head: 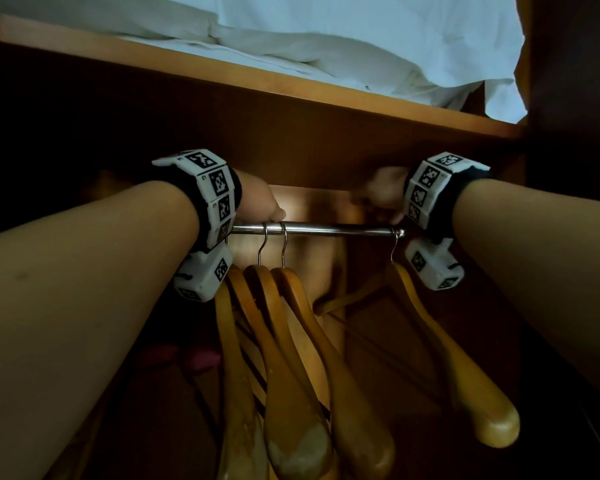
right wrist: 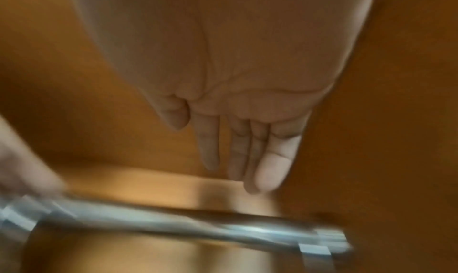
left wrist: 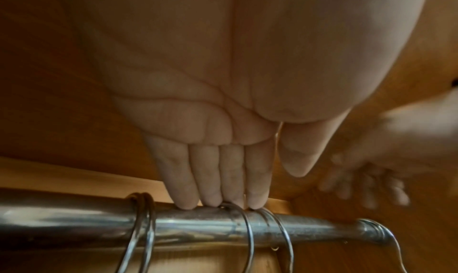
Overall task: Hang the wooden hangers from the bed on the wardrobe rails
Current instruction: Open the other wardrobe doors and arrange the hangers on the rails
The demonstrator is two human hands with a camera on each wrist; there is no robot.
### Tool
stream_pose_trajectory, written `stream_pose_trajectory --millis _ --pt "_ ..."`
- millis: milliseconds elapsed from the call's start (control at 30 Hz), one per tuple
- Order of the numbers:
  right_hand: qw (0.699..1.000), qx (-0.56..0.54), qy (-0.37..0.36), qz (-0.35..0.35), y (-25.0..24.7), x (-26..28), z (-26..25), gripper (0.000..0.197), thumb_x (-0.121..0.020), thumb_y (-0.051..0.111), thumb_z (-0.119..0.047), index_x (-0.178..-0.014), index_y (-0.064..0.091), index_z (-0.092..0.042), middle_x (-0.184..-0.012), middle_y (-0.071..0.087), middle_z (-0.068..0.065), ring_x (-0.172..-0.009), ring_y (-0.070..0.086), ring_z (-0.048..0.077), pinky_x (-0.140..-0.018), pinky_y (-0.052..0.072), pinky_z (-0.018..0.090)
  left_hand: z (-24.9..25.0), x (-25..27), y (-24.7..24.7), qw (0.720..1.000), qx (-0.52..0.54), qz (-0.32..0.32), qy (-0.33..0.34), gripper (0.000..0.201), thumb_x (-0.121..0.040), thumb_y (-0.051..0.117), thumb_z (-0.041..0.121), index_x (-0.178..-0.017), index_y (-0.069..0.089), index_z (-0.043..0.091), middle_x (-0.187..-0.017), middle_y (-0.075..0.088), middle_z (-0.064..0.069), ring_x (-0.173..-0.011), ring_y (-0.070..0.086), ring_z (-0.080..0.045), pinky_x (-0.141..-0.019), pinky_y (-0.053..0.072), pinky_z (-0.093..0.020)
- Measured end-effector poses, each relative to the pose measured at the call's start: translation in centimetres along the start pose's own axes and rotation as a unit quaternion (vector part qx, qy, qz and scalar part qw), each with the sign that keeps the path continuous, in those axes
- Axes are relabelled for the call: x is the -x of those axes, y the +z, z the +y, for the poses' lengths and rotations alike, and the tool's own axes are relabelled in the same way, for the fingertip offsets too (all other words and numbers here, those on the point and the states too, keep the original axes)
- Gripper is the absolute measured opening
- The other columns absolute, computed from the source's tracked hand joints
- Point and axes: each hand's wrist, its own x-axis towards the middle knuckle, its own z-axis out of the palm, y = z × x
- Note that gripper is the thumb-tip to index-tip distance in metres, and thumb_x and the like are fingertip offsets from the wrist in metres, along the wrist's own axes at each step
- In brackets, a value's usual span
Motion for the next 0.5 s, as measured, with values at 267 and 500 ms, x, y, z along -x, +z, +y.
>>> stream_pose_trajectory --millis 267,500 --pt "0.971 0.108 -0.194 -0.091 3.1 1.6 -5.9 0.038 -0.098 0.051 -0.017 -0.132 0.060 -0.031 -0.141 0.054 -0.013 -0.129 0.047 0.009 -0.107 0.032 0.023 -1.5 -0.3 0.6 0.999 0.002 -0.008 0.049 0.035 -0.105 0.050 0.034 -0.119 0.065 0.005 -0.117 0.068 -0.015 -0.093 0.058 -0.024 -0.084 0.046 -0.033" --pt "0.953 0.200 -0.199 -0.114 3.9 1.2 -5.7 0.048 -0.101 0.038 -0.009 -0.131 0.059 -0.040 -0.144 0.050 -0.012 -0.125 0.048 0.012 -0.109 0.037 0.029 -1.8 -0.8 1.3 0.999 0.014 0.007 0.052 0.037 -0.106 0.048 0.031 -0.122 0.064 0.001 -0.123 0.066 -0.018 -0.101 0.059 -0.028 -0.087 0.043 -0.037"
